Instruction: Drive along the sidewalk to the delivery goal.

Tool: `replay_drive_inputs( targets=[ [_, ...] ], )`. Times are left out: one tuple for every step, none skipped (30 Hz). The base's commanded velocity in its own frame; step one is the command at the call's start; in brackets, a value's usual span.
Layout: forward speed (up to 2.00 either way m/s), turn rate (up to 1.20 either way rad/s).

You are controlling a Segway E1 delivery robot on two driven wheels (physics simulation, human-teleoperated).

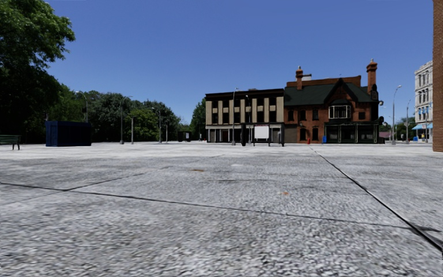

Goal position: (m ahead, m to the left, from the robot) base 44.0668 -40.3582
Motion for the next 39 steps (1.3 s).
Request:
replay_drive_inputs(
  targets=[
    [2.00,0.00],
    [2.00,0.00],
    [2.00,0.00],
    [2.00,0.00],
    [2.00,0.00],
    [2.00,0.00],
    [2.00,0.00],
    [2.00,0.00],
    [2.00,0.00],
    [2.00,0.00],
    [2.00,0.00],
    [2.00,0.00],
    [2.00,0.00],
    [2.00,0.00],
    [2.00,0.00],
    [2.00,0.00],
    [2.00,0.00],
    [2.00,0.00],
    [2.00,0.00],
    [2.00,0.00],
    [2.00,0.00],
    [2.00,0.03],
    [2.00,0.06],
    [2.00,0.10],
    [2.00,0.10],
    [2.00,0.14],
    [2.00,0.17],
    [2.00,0.17],
    [2.00,0.18],
    [2.00,0.19],
    [2.00,0.19],
    [2.00,0.19],
    [2.00,0.19],
    [2.00,0.19],
    [2.00,0.19],
    [2.00,0.19],
    [2.00,0.19],
    [2.00,0.19],
    [2.00,0.19]
  ],
)
